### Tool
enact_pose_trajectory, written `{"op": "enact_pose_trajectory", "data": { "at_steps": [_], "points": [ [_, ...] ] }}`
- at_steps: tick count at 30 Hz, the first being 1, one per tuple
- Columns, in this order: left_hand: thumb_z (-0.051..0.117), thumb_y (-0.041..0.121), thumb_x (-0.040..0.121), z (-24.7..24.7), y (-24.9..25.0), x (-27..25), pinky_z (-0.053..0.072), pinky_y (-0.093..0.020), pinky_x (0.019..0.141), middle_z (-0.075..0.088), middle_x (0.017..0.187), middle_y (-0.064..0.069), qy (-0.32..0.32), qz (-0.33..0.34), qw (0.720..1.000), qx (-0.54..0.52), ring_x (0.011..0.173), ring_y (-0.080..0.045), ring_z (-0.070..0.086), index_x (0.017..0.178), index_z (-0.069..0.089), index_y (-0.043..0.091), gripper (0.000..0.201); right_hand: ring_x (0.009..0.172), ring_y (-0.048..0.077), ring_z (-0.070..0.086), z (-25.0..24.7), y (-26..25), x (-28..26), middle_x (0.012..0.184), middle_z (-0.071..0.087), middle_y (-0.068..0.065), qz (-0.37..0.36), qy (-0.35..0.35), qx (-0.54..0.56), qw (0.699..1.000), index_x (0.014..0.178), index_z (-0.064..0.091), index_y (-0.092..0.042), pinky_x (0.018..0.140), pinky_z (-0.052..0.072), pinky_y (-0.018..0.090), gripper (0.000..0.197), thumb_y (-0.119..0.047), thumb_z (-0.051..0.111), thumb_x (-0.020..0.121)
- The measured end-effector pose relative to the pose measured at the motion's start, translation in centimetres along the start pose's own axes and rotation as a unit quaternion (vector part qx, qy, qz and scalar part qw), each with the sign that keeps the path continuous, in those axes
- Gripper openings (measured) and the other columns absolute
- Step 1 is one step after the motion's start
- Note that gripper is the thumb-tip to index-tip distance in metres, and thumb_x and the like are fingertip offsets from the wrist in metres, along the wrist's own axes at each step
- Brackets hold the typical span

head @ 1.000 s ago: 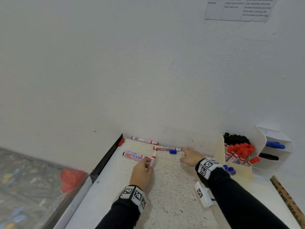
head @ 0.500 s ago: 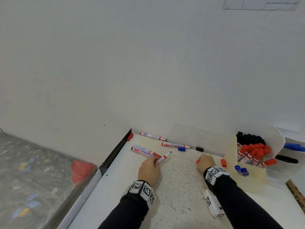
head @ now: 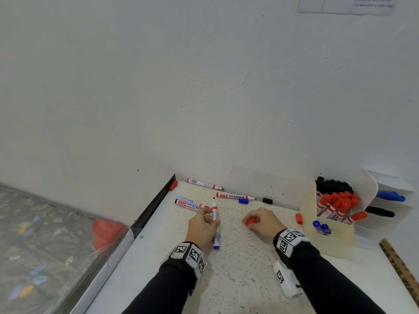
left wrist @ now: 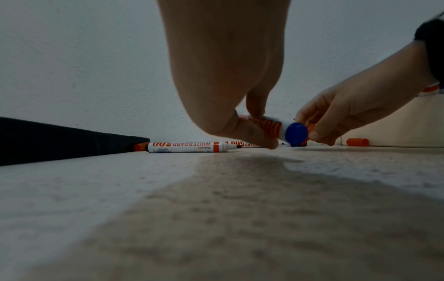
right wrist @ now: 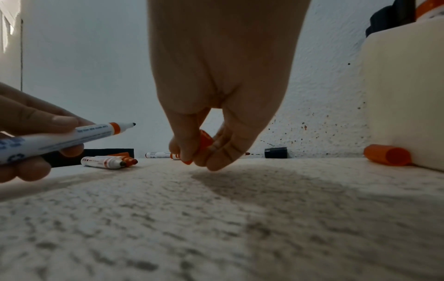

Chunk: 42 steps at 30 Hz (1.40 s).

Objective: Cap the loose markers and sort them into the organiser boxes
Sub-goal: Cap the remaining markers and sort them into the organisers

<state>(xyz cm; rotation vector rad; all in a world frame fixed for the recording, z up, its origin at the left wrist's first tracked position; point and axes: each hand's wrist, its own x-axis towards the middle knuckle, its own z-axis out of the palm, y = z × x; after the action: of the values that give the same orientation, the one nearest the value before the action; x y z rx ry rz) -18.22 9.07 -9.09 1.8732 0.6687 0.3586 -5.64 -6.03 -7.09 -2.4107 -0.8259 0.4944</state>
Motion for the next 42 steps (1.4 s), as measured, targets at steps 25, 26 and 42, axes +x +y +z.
{"op": "enact_pose_trajectory", "data": {
  "at_steps": [25,26,42],
  "points": [
    [0.058,0.02,0.089,0.1,-0.5,0.4,0.045,-0.015,0.066,0.056,0.093,0.002,0.012,0.015,0.999,0.031,0.078,-0.009,0.053,0.113,0.051,0.018,0.024,0.136,0.027,0.024,1.2,0.4,4.0,0.154,0.018,-0.002,0.015,0.015,-0.212,0.977,0.146,0.023,-0.024,0.11,0.027,0.041,0.055,-0.025,0.042,0.094],
    [0.055,0.019,0.09,0.1,-0.4,0.4,0.045,-0.018,0.07,0.055,0.095,0.003,0.013,0.021,0.999,0.034,0.082,-0.01,0.053,0.113,0.051,0.018,0.023,0.133,0.026,0.029,1.5,0.3,4.2,0.15,0.024,0.002,0.017,0.03,-0.206,0.978,0.144,0.027,-0.022,0.108,0.031,0.039,0.053,-0.023,0.044,0.094],
    [0.05,0.012,0.092,-0.2,-0.6,0.7,0.041,-0.021,0.079,0.058,0.108,-0.004,-0.011,0.054,0.996,0.077,0.091,-0.013,0.052,0.117,0.054,0.009,0.025,0.099,0.021,0.054,-1.7,2.3,-1.2,0.115,0.057,0.008,0.133,0.067,-0.026,0.988,0.11,0.056,-0.015,0.084,0.042,0.025,0.023,-0.015,0.045,0.09]
  ]
}}
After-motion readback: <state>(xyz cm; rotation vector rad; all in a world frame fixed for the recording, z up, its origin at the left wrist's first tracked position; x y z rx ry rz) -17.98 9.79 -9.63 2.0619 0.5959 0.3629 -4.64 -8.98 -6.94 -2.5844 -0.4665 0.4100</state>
